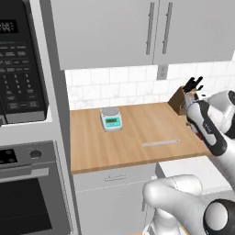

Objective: Pick the tongs from the drawer and place it on the counter.

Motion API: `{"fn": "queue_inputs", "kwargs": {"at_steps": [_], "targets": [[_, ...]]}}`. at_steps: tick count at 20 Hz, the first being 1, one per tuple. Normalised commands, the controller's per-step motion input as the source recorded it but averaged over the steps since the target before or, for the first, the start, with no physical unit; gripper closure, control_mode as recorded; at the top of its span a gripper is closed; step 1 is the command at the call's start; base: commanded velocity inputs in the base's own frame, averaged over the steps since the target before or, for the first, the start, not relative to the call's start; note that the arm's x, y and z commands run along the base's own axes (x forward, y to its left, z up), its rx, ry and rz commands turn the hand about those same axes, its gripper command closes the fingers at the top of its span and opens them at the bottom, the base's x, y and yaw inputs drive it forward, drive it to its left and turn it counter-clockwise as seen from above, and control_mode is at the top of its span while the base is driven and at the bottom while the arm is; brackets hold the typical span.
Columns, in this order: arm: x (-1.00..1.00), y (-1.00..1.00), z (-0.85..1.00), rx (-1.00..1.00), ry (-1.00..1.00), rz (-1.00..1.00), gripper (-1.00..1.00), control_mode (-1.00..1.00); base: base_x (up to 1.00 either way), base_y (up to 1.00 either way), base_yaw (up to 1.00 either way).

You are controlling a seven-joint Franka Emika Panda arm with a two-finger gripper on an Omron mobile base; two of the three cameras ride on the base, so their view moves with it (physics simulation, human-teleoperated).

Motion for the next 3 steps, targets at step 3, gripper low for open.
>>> {"fn": "queue_inputs", "kwargs": {"at_steps": [3], "targets": [[-0.21, 0.0, 0.38, 0.0, -0.02, 0.0, -1.0, -1.0, 0.0, 0.0, 0.0]]}}
